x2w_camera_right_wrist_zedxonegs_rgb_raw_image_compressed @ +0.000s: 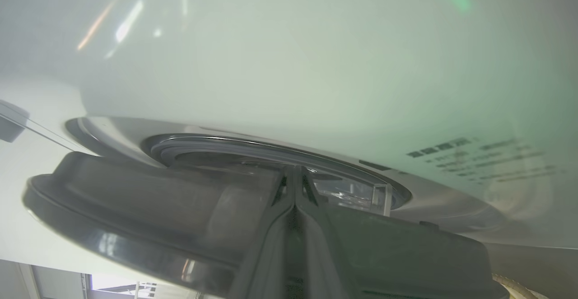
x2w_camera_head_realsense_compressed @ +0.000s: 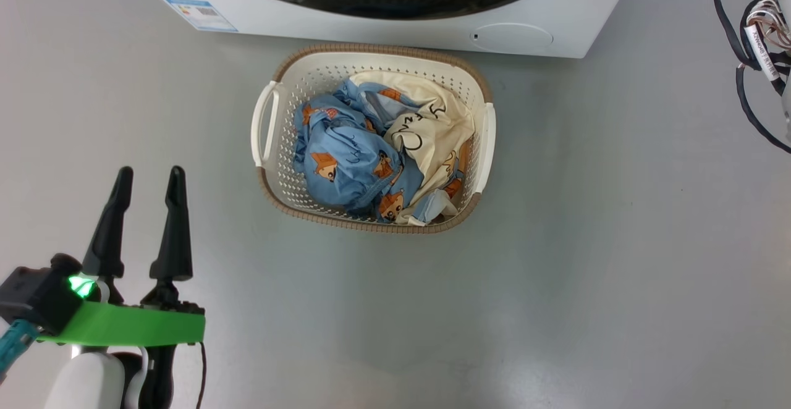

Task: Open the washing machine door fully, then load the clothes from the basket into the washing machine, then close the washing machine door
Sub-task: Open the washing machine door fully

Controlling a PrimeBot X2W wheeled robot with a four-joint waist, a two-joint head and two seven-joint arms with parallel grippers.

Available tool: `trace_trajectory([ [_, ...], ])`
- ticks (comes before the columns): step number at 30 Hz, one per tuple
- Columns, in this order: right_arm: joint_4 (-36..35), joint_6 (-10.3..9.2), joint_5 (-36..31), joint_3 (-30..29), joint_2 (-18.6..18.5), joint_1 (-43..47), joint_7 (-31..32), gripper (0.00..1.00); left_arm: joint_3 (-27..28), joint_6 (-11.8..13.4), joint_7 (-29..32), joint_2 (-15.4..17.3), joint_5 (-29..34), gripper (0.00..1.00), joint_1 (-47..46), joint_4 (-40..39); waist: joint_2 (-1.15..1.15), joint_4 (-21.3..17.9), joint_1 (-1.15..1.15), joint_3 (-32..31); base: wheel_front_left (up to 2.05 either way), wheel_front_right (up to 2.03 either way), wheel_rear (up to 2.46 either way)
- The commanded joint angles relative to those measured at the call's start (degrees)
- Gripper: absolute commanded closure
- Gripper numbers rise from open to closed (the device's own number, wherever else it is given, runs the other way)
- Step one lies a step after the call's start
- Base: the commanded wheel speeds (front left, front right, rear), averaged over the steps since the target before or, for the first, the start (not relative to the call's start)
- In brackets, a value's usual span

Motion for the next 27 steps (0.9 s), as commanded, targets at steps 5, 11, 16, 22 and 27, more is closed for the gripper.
trace_trajectory([
  [5, -0.5, 0.43, 0.0, 1.5, 2.3, 0.6, 3.4, 1.00, 2.3, 0.0, -0.3, 1.7, -0.3, 0.00, -0.5, -0.6, 0.00, -0.4, 0.00, -1.6, 0.00, 0.00, 0.00],
  [11, -1.6, 0.43, 0.8, 2.9, 2.7, 4.6, 6.7, 1.00, 2.7, 0.0, -0.3, 1.8, 0.4, 0.00, 0.5, -0.4, 0.00, -1.3, 0.00, -4.4, 0.00, 0.00, 0.00],
  [16, -5.5, 0.43, 2.1, 3.8, 3.1, 9.5, 8.4, 1.00, 3.9, 0.0, -0.3, 1.9, 0.0, 0.00, 2.5, -0.7, 0.00, -2.1, 0.00, -7.2, 0.00, 0.00, 0.00],
  [22, -10.6, 0.43, 3.9, 4.9, 2.2, 16.6, 11.1, 1.00, 5.0, 0.0, -0.3, 2.0, 0.5, 0.00, 5.5, -2.1, 0.00, -2.1, 0.00, -11.3, 0.00, 0.00, 0.00],
  [27, -14.0, 0.43, 5.7, 5.1, 1.6, 22.1, 12.7, 1.00, 5.0, 0.0, -0.3, 2.0, 1.7, 0.00, 7.9, -1.6, 0.00, -1.8, 0.00, -14.9, 0.00, 0.00, 0.00],
])
